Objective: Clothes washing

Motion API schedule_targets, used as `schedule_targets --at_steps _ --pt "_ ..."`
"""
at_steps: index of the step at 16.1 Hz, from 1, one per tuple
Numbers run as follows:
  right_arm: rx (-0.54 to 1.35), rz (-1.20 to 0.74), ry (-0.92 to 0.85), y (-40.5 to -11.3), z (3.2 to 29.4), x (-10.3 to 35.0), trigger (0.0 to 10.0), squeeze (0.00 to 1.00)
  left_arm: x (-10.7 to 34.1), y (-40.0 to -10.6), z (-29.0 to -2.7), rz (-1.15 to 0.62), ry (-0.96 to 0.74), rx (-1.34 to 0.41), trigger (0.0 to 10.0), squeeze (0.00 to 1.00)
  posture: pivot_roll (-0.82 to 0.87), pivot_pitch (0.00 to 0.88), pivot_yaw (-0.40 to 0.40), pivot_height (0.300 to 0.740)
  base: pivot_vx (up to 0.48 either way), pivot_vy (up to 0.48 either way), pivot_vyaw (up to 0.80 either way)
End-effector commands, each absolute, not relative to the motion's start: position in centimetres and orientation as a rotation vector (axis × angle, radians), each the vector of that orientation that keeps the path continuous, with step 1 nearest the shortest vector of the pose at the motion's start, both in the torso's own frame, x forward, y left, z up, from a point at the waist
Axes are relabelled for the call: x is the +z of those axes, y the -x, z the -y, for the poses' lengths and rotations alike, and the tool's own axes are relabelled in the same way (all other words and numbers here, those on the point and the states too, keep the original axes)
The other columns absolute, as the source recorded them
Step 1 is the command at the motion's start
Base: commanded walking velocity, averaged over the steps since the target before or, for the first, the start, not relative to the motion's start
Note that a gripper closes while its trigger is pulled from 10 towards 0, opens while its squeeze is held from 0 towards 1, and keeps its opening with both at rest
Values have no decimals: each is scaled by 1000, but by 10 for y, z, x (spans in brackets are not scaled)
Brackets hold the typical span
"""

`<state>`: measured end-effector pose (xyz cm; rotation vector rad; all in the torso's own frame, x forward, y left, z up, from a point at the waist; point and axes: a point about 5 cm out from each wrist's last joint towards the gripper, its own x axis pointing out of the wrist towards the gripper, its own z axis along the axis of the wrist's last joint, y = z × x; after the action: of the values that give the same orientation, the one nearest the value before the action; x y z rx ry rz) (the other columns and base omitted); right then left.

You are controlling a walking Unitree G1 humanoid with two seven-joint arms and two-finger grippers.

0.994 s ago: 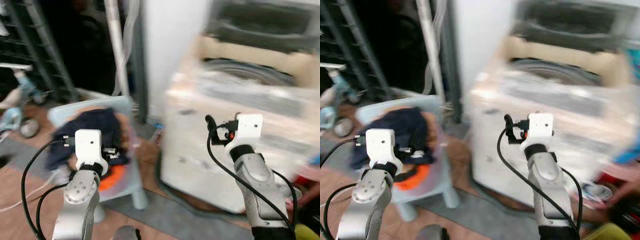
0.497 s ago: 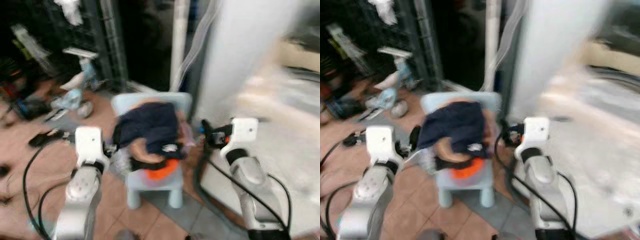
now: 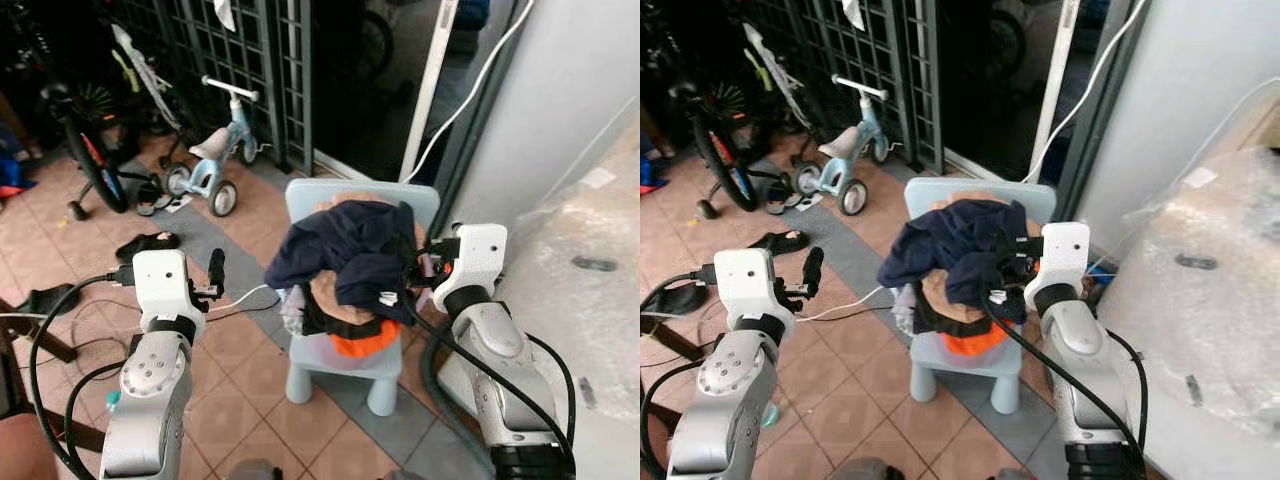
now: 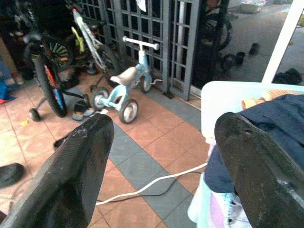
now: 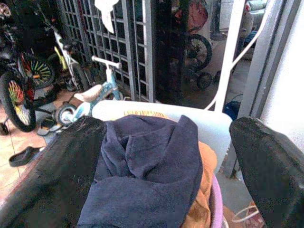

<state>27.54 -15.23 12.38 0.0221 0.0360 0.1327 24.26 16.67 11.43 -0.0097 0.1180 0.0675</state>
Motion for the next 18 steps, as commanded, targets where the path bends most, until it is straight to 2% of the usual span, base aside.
schedule_targets --at_steps 1,5,11,15,17,18 --pt "157 -30 -12 -279 148 126 10000 0 112 -240 -168 -132 15 72 10000 0 2 0 0 740 285 0 0" --pt "268 -115 48 -279 138 113 10000 0 111 -241 -166 -138 22 70 10000 0 2 0 -5 740 287 0 0" --pt "256 -180 40 -278 140 101 10000 0 109 -233 -165 -159 19 70 10000 0 16 0 -13 740 292 0 0" --pt "356 -270 71 -279 131 86 10000 0 103 -235 -161 -176 47 75 10000 0 24 0 -22 740 274 0 0" --pt "400 -316 208 -286 125 73 10000 0 104 -234 -160 -183 6 36 10000 0 34 0 -18 740 287 0 0" --pt "384 -340 185 -289 124 69 10000 0 101 -233 -162 -200 11 51 10000 0 41 0 -19 740 315 0 0"
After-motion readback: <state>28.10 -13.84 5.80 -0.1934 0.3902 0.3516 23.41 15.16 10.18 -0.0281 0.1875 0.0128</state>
